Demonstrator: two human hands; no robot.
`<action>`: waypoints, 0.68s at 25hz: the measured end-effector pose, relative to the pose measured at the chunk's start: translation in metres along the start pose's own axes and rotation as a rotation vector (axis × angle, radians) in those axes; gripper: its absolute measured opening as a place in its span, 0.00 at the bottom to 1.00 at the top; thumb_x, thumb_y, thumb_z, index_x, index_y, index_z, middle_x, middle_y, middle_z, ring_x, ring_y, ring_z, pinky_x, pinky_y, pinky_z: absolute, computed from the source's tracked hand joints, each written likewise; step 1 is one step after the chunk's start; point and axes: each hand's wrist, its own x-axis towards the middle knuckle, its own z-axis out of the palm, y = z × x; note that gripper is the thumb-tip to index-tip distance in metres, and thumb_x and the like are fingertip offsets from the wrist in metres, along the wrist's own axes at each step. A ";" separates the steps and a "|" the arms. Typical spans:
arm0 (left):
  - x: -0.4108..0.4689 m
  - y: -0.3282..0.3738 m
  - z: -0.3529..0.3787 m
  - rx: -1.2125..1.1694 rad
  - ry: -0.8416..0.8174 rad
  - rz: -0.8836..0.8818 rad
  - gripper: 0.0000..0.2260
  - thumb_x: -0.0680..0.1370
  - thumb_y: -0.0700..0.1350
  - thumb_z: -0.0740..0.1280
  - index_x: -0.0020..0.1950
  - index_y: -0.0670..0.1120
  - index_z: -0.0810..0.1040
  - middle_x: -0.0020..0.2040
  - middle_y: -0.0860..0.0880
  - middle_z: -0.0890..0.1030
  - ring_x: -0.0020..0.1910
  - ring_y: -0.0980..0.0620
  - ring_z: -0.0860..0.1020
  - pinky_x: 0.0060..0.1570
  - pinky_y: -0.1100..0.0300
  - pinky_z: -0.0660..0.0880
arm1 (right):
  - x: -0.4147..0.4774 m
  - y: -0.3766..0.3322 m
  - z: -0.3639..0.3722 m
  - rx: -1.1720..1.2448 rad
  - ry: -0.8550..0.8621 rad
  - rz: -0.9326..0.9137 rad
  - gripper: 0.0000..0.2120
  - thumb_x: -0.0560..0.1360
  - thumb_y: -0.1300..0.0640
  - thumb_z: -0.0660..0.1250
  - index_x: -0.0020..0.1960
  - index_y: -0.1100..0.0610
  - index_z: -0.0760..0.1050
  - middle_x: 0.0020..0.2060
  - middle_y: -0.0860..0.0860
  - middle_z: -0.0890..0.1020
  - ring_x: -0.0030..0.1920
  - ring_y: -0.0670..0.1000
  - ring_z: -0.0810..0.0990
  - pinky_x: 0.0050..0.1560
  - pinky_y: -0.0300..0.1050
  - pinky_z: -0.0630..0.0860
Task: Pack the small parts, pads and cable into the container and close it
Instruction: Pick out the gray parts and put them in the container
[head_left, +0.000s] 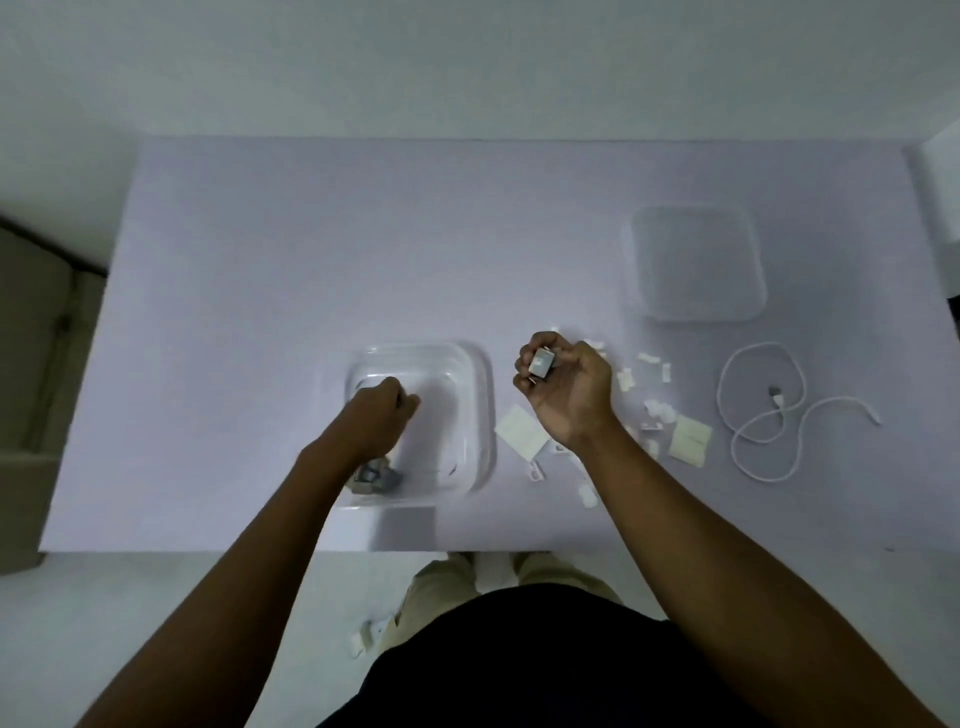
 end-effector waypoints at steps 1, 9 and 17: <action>-0.007 -0.022 -0.009 0.113 0.021 -0.024 0.15 0.83 0.53 0.57 0.46 0.43 0.70 0.41 0.45 0.78 0.38 0.45 0.76 0.38 0.53 0.70 | 0.001 0.011 0.017 0.003 -0.027 0.004 0.12 0.68 0.59 0.57 0.43 0.62 0.76 0.37 0.58 0.76 0.36 0.55 0.74 0.38 0.46 0.68; -0.046 -0.109 -0.002 0.468 -0.124 0.237 0.13 0.81 0.51 0.59 0.59 0.48 0.78 0.52 0.48 0.82 0.47 0.47 0.80 0.46 0.55 0.76 | 0.017 0.136 0.095 -0.131 0.135 0.205 0.09 0.74 0.56 0.64 0.38 0.58 0.77 0.34 0.53 0.74 0.32 0.50 0.72 0.33 0.43 0.69; -0.045 -0.123 -0.004 0.605 -0.068 0.327 0.13 0.80 0.47 0.62 0.62 0.50 0.78 0.55 0.49 0.82 0.51 0.46 0.81 0.47 0.54 0.78 | 0.026 0.182 0.078 -0.412 0.406 0.412 0.11 0.78 0.54 0.65 0.42 0.60 0.79 0.38 0.55 0.78 0.36 0.52 0.75 0.36 0.44 0.78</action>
